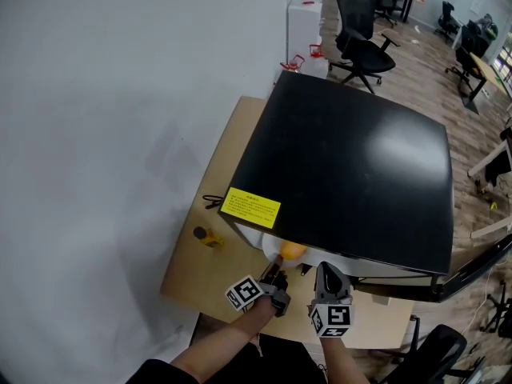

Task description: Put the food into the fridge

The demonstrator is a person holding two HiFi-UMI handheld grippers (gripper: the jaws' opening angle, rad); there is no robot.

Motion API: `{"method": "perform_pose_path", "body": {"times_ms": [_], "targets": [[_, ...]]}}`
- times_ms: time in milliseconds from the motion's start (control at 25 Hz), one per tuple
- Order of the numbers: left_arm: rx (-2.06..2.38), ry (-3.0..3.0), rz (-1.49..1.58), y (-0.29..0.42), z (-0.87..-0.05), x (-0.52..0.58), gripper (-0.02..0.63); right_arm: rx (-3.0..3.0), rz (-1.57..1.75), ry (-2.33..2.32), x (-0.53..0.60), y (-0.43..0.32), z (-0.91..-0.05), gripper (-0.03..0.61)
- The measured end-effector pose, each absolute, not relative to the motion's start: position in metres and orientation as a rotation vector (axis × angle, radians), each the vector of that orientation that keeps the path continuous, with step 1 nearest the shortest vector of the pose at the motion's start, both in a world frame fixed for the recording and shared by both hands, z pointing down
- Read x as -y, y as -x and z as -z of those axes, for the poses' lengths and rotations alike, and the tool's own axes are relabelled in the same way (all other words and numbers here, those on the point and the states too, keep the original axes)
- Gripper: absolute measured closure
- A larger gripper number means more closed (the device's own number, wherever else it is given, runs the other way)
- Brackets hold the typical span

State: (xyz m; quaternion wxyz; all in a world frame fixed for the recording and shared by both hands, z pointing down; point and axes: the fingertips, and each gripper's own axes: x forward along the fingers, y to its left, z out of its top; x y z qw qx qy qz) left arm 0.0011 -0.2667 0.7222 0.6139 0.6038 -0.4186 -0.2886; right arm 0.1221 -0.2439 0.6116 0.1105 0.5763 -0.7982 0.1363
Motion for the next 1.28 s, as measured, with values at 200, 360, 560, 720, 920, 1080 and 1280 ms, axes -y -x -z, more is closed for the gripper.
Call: {"method": "perform_pose_path", "body": {"times_ms": [200,360,560,720,920,1080,1280], "targets": [[0.965,-1.415,0.638,-0.007,-0.728,0.277,0.589,2.275,-0.406,-1.766,0.243,-0.136,-0.622,0.518],[0.973,-1.414,0.634,-0.008,-0.736,0.285,0.589,2.263,-0.415,-1.765,0.237,-0.138,-0.626,0.518],[0.987,-1.404,0.645,-0.008,-0.741,0.301,0.589,2.263,-0.411,-1.758,0.234,-0.138,-0.629,0.518],[0.997,-1.410,0.611,-0.018,-0.747,0.303,0.590,2.241,-0.422,-1.724,0.222,-0.139,-0.636,0.518],[0.979,-1.391,0.627,-0.021,-0.747,0.312,0.589,2.253,-0.422,-1.719,0.219,-0.132,-0.636,0.518],[0.989,-1.344,0.615,-0.023,-0.756,0.313,0.589,2.250,-0.416,-1.715,0.214,-0.134,-0.636,0.518],[1.004,-1.289,0.603,-0.026,-0.764,0.314,0.588,2.231,-0.426,-1.723,0.208,-0.143,-0.641,0.518]]}}
